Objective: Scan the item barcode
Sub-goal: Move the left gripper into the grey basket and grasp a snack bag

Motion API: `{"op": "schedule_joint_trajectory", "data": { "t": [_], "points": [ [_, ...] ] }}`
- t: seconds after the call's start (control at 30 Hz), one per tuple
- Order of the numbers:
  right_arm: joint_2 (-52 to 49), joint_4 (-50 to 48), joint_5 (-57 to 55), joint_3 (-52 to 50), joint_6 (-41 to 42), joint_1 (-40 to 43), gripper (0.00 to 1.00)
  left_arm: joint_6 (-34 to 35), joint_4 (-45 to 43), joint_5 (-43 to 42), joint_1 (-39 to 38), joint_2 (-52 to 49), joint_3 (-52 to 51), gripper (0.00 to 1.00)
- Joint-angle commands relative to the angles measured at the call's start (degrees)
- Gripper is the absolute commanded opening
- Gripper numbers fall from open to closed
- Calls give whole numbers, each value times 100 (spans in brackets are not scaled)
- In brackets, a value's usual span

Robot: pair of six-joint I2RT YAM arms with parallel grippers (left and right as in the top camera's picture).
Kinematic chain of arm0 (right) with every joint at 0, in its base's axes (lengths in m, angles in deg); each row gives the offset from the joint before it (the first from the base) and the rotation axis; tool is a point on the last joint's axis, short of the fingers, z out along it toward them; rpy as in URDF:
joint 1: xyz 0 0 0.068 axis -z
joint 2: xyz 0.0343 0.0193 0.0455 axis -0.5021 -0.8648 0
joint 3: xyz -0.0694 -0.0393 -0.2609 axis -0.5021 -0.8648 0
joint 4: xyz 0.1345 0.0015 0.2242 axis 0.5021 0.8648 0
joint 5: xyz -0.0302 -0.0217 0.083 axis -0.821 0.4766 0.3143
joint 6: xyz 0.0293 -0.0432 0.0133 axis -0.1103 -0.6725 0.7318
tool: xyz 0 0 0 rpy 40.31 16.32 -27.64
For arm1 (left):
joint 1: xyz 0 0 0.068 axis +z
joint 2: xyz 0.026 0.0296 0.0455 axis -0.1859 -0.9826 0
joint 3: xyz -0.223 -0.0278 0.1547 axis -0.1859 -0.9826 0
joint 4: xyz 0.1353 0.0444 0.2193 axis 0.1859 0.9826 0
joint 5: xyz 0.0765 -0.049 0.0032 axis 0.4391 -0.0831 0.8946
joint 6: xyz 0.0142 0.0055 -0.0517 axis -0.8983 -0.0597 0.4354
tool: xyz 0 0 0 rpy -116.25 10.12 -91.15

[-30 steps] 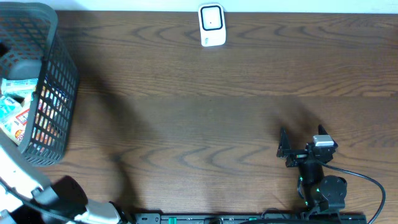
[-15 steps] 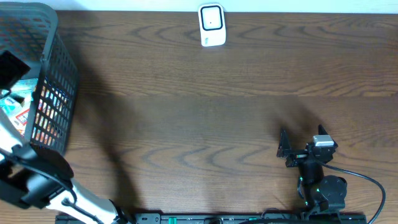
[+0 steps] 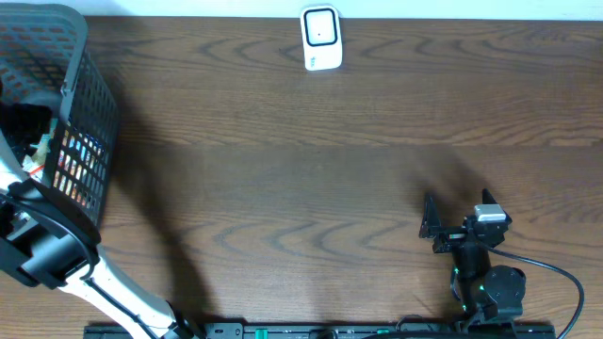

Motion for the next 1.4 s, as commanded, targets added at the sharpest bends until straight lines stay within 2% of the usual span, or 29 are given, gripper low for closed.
{"op": "schedule_joint_trajectory", "data": {
  "t": [0.0,0.37,0.57,0.7,0.77,0.87,0.93,1.0,1.03,1.2,1.37],
  "points": [
    [35,20,-9,-13,-70,33,99,590,-70,413,-2,-264,-61,98],
    [35,20,-9,-13,-70,35,99,673,-839,328,-15,-846,-299,98],
    [35,20,-9,-13,-68,35,99,540,-791,306,-111,-1226,-313,96],
    [35,20,-9,-13,-70,35,99,540,-669,306,-190,-1384,-352,82],
    [35,20,-9,-13,-70,35,99,540,-608,306,-216,-1384,-376,69],
    [35,20,-9,-13,-70,35,99,540,-452,304,-232,-1384,-376,60],
    [35,20,-9,-13,-70,33,99,538,-293,304,-229,-1384,-374,45],
    [35,20,-9,-13,-70,35,99,533,-122,302,-229,-1379,-374,15],
    [35,20,-9,-13,-70,35,99,503,-52,258,-229,-1379,-365,8],
    [35,20,-9,-13,-70,35,99,-227,186,-542,-219,-1333,-264,7],
    [35,20,-9,-13,-70,35,99,-302,267,-1143,-179,-1054,-219,7]
  ]
}}
